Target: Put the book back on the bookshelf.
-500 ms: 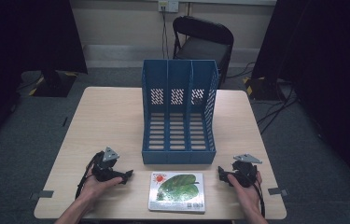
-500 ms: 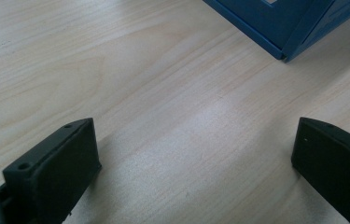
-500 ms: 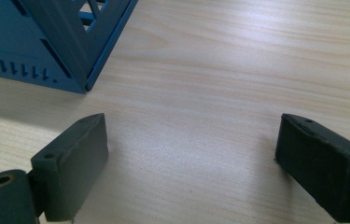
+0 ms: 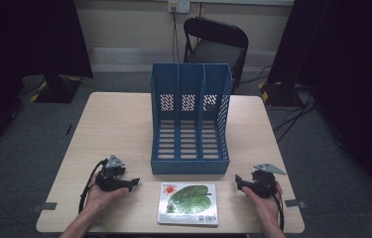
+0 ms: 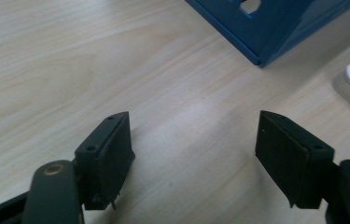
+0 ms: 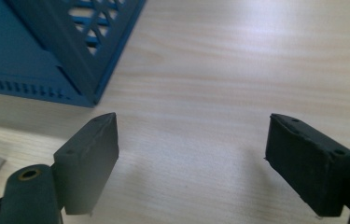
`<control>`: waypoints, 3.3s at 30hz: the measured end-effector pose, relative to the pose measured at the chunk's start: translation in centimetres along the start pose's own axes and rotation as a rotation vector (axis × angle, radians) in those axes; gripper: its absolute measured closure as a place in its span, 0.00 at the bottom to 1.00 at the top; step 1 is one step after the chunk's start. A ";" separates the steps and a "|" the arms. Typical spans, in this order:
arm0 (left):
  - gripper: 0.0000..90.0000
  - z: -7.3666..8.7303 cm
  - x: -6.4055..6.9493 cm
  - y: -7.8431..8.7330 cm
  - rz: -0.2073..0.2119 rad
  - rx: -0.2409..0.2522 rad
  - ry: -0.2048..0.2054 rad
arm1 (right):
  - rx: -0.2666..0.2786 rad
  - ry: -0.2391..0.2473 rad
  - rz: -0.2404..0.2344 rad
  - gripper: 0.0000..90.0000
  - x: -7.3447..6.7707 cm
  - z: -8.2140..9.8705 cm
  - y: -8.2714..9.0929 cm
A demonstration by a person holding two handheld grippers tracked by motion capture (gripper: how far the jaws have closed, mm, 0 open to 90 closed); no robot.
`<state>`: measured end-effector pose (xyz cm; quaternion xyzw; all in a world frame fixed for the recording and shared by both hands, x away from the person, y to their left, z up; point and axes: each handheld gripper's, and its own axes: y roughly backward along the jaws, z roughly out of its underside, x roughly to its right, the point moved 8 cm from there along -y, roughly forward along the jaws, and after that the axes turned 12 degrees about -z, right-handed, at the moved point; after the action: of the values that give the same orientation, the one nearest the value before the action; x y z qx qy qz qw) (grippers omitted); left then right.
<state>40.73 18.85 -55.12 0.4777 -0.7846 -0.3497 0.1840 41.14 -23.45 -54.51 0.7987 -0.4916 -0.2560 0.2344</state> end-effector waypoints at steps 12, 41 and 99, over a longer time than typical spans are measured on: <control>0.39 -0.7 3.1 1.2 0.093 -0.042 -0.004 | 0.030 0.091 -0.180 0.40 -4.7 -0.9 1.8; 0.47 -0.6 10.6 0.7 0.289 -0.069 -0.117 | -0.188 0.188 -0.433 0.33 -12.5 3.4 0.4; 0.29 -1.4 8.3 -0.2 0.247 -0.052 0.022 | -0.260 0.298 -0.576 0.12 -16.5 4.8 0.0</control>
<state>37.77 11.00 -54.63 0.3762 -0.8262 -0.3392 0.2465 31.69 -9.08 -55.16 0.8966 -0.1698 -0.2529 0.3215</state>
